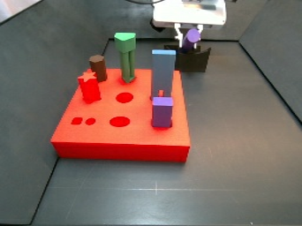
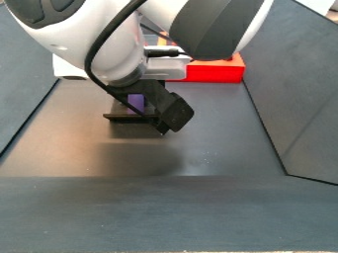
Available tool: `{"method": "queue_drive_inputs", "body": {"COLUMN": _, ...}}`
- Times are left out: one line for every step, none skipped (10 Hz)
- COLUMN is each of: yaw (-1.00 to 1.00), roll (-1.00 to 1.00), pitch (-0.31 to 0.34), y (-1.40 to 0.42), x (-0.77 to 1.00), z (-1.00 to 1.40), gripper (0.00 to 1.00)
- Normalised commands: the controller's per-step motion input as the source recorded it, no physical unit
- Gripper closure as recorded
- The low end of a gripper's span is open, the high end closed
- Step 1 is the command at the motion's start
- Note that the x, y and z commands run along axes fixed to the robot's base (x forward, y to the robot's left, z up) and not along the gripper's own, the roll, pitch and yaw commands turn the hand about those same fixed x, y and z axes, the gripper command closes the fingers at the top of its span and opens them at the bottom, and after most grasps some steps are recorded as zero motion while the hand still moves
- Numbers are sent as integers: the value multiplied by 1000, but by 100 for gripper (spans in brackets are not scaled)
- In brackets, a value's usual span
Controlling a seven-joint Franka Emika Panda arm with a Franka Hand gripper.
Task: Pick up the round object. Move up. Place the round object on the fixture. Regrasp the round object. Move to above the board. Insert the round object.
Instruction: Place the round object on the fixture, then regrasp the round object.
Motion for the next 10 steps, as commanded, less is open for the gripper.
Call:
{"method": "queue_drive_inputs", "body": {"yaw": -81, "roll": -101, "pitch": -88, "y": 134, "x": 78, "z": -387, "gripper": 100}}
{"method": "queue_drive_inputs", "body": {"yaw": -62, "roll": -100, "pitch": -87, "y": 134, "x": 77, "z": -387, "gripper": 100}}
{"method": "queue_drive_inputs", "body": {"yaw": -45, "roll": -99, "pitch": -85, "y": 134, "x": 75, "z": -388, "gripper": 100}}
{"method": "queue_drive_inputs", "body": {"yaw": -26, "roll": -94, "pitch": -79, "y": 134, "x": 72, "z": -390, "gripper": 100}}
{"method": "queue_drive_inputs", "body": {"yaw": 0, "roll": 0, "pitch": 0, "y": 0, "x": 0, "z": 0, "gripper": 0}}
{"method": "queue_drive_inputs", "body": {"yaw": -12, "roll": 15, "pitch": -23, "y": 0, "x": 0, "z": 1000, "gripper": 0}}
{"method": "queue_drive_inputs", "body": {"yaw": -5, "roll": 25, "pitch": -22, "y": 6, "x": -4, "z": 1000, "gripper": 0}}
{"method": "queue_drive_inputs", "body": {"yaw": 13, "roll": 42, "pitch": -4, "y": 2, "x": -24, "z": 1000, "gripper": 0}}
{"method": "queue_drive_inputs", "body": {"yaw": 21, "roll": 53, "pitch": 6, "y": -1, "x": -24, "z": 1000, "gripper": 0}}
{"method": "queue_drive_inputs", "body": {"yaw": 24, "roll": 59, "pitch": 33, "y": 0, "x": -33, "z": 1000, "gripper": 0}}
